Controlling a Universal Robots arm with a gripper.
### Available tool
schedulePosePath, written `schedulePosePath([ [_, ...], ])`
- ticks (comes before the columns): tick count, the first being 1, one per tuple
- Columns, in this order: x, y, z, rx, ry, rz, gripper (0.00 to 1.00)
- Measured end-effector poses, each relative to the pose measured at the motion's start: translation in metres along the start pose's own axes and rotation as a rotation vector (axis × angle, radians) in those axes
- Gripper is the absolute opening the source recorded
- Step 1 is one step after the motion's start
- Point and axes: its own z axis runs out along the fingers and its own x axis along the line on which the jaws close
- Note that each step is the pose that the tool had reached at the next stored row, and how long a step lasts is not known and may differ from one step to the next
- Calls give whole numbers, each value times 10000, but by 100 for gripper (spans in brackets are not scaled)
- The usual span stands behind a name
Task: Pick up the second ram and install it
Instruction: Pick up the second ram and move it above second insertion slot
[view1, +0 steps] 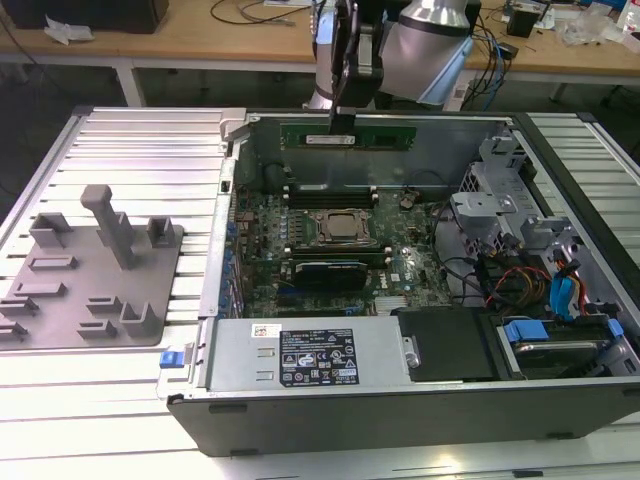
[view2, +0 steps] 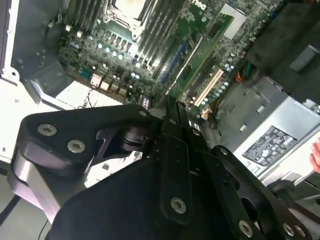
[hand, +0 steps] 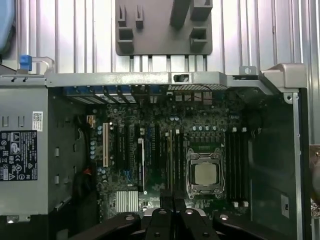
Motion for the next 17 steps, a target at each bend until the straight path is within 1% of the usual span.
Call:
schedulePosePath([
  [1, -20, -5, 18, -1, 3, 0, 9],
  [4, -137, -29, 115, -1, 2, -1, 9],
  [5, -159, -32, 133, -1, 2, -1, 9],
  [7, -237, -41, 209, -1, 1, 0, 9],
  [9, -270, -45, 248, -1, 2, 0, 9],
  [12, -298, -52, 306, -1, 3, -1, 9],
  [14, -301, -54, 310, -2, 3, -1, 9],
  [16, -299, -57, 374, -1, 1, -1, 9],
  [17, -298, -59, 420, -1, 2, -1, 9],
])
